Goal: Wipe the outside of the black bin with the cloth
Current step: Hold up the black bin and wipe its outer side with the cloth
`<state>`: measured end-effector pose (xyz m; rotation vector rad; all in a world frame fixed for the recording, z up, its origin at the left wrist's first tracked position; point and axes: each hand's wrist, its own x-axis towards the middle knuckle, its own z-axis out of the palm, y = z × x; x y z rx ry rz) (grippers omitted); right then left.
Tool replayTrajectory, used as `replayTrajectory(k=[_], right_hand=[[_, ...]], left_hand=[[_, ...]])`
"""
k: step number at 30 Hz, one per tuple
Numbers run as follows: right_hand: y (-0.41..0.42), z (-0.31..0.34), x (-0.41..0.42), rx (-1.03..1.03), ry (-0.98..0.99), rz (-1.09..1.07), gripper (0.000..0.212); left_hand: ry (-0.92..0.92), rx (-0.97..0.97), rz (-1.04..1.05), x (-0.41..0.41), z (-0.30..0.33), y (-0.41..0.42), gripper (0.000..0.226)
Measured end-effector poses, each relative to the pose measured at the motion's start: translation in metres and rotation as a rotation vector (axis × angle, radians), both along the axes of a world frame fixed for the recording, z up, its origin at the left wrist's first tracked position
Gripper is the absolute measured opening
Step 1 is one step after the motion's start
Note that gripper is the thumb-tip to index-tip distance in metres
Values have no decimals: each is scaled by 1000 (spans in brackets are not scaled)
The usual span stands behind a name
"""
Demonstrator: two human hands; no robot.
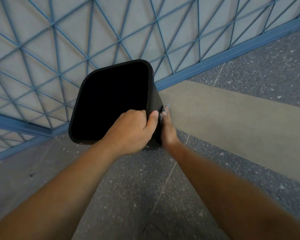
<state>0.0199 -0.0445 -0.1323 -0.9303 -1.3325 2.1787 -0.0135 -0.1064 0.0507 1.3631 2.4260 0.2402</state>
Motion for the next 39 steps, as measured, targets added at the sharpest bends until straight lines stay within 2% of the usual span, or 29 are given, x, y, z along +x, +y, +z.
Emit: replayTrajectory(k=[6,9,11,16,18,20,23,27,30,32,34,36,39], right_hand=[[-33,18,18,59,117,-37,88],[-14,-7,4,-13,-76,39,105],[0,-20,-8,-79,-46,40,112],[-32,-3,1,5,144,-64,89],[-30,-31,-5,-34,154,-27,91],[-8,-28,-10,-140,126,-25,99],[-2,14,-2,-81,102,-58,70],[-35,4,8,74,172,-86,89],[-10,-13,-5,-68,92,-59,103],[5,0,-10,-108,79,-31,99],[-3,13,-7,-30,100,-28,91],[-22,9,2,33,132,-31,95],[-15,-8,-2,-85,86,-67,106]], left_hand=[[20,-18,5,0,0,-2,54],[19,-27,6,1,0,-1,54],[0,-23,6,1,1,-1,54],[1,-26,-16,2,4,-2,53],[21,-24,-24,2,4,-2,53],[20,-15,-23,2,5,-2,54],[-9,2,-21,2,4,-3,53],[-12,-4,-16,2,3,-3,53],[6,-5,-5,2,3,-2,53],[0,-6,4,2,3,-3,53],[-19,-13,7,2,3,-3,53],[-30,-21,3,2,3,-4,52],[-9,-29,3,2,4,-3,52]])
